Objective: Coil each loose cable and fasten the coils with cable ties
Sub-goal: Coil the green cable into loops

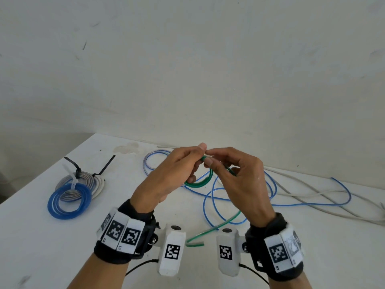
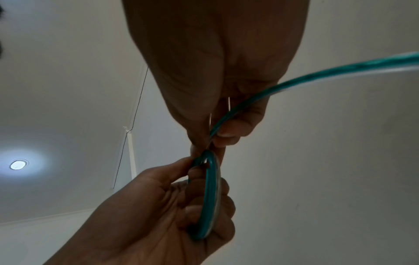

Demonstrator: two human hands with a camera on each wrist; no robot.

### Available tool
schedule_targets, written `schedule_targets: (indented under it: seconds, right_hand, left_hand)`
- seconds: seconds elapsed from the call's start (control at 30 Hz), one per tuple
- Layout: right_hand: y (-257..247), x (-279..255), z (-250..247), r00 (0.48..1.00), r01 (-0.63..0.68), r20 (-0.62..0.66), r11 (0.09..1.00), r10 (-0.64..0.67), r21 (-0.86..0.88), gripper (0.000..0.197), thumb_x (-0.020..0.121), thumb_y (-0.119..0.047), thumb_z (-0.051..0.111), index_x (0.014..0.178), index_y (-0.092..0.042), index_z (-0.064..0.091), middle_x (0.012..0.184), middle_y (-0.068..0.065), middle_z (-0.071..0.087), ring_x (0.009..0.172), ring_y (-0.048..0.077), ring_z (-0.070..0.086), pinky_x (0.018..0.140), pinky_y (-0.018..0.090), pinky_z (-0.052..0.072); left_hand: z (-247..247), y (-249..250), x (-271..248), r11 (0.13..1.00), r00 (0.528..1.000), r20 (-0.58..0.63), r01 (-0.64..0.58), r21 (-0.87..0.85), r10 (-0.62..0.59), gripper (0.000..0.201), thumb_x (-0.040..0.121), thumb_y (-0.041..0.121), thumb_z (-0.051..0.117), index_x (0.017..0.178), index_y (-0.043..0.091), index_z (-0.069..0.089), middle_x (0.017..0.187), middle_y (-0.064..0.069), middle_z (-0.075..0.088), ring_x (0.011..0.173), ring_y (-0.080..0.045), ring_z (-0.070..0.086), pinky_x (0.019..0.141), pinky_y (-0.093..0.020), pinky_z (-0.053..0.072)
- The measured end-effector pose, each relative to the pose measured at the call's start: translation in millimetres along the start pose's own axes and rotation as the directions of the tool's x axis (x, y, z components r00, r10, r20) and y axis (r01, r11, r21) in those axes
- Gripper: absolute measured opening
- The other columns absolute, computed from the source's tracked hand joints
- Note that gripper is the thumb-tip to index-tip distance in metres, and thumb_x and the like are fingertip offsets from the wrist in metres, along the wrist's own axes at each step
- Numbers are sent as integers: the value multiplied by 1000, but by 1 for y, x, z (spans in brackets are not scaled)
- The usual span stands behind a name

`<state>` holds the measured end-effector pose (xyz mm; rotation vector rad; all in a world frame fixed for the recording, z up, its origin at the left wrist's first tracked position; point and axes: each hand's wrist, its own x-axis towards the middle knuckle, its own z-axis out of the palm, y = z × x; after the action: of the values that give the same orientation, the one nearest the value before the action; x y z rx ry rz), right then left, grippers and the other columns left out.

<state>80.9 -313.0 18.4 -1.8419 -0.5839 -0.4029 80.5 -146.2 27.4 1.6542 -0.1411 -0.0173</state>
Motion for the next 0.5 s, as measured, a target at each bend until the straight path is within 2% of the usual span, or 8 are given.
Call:
schedule_targets:
  seconds: [0.07,0.13,0.23,0.33,0.43,0.5]
  right_hand:
    - [-1,0,3,998,-27,-51,998,30,61,10,93,-22,73,100,-29,72,79,-8,77,61,12,66,58,34,55]
    - [-1,0,5,995,-51,-78,990,62,128,7,94,-20,72,99,-25,71,78,-2,76,52,17,62,52,34,53]
    - [-3,-2,16,992,-72,-89,969,95,234,12,95,-14,70,102,-24,73,83,1,77,59,20,69,50,30,53]
    - [-8,-6,33,979,-92,-139,936,146,340,18,92,-11,73,109,-19,75,84,4,76,58,20,68,48,26,51]
    - [-8,-5,29,970,-88,-186,937,158,338,19,91,-13,75,108,-21,77,79,4,76,51,14,59,48,25,48]
    - [-6,-2,17,979,-81,-158,954,131,287,18,92,-15,73,105,-26,78,80,2,76,53,12,55,51,26,47]
  left_hand:
    - [-2,2,1,997,998,-65,-24,-72,20,47,106,37,46,75,2,49,66,0,29,58,-13,28,55,-25,35]
    - [-3,5,2,984,990,-141,-50,-171,25,45,106,35,45,70,10,43,59,5,29,52,-11,27,52,-24,33]
    - [-2,10,3,914,978,-210,-78,-399,-8,44,106,36,44,68,14,42,57,4,23,48,-11,22,52,-25,30]
    - [5,10,2,841,968,-251,-117,-529,-24,45,107,37,41,69,14,41,58,2,20,46,-11,21,50,-24,32]
    - [8,9,3,785,981,-186,-78,-615,-48,42,107,32,42,69,13,44,56,2,22,47,-12,22,51,-25,37]
    - [4,10,3,817,992,-107,-11,-577,-62,40,105,25,42,69,10,49,54,0,27,47,-14,24,56,-28,44]
